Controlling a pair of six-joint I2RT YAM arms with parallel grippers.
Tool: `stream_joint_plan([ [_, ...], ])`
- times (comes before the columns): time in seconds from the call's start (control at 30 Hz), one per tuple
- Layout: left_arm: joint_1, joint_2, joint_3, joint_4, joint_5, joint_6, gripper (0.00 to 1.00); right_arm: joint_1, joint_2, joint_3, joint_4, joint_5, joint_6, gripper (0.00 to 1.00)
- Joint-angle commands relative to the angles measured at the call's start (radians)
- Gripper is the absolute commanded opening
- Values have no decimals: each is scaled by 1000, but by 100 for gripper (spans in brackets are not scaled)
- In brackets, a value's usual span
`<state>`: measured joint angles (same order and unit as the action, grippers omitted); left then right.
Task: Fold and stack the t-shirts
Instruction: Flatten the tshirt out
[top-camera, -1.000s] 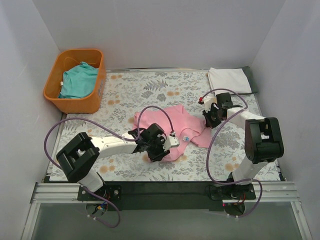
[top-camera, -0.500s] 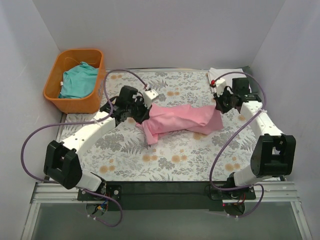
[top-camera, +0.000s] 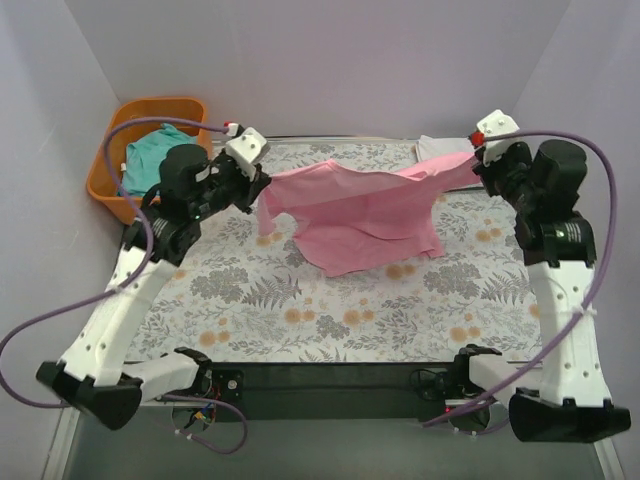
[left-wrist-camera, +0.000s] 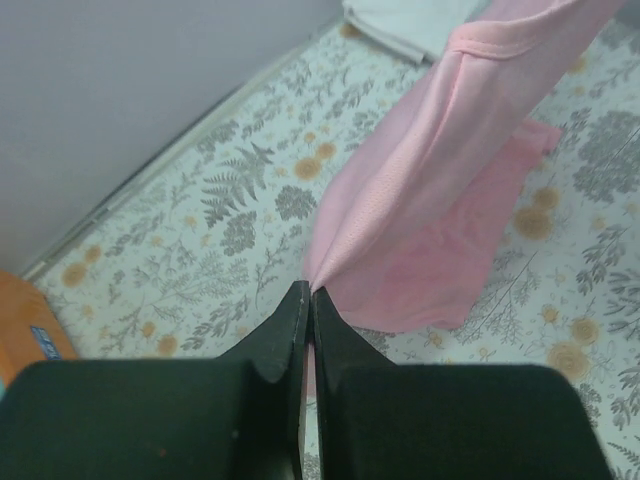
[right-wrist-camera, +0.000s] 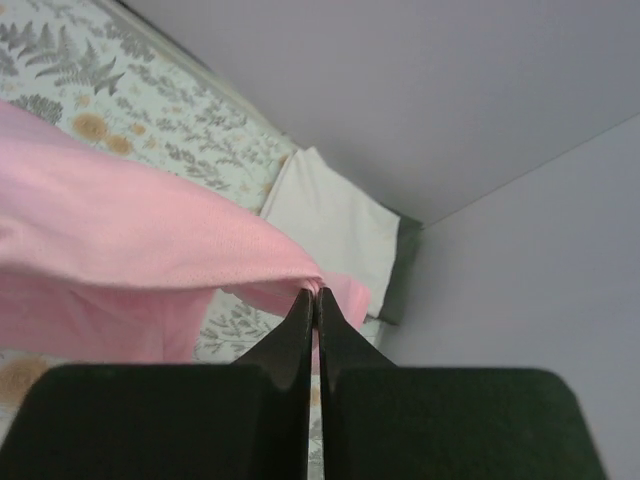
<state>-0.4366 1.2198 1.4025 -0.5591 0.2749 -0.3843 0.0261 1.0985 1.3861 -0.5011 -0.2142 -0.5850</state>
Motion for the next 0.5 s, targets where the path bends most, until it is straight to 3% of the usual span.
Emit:
stream_joint_plan([
  [0.0, -1, -195, 20, -25, 35, -30, 0, -5, -147, 41, 9, 73, -21, 1],
  [0.23, -1, -426, 33, -61, 161, -60, 0, -5, -333, 174, -25, 121, 14, 1],
  [0.47, 10, -450, 214, -150, 129, -70, 0, -5, -362, 405, -80, 102, 76, 1],
])
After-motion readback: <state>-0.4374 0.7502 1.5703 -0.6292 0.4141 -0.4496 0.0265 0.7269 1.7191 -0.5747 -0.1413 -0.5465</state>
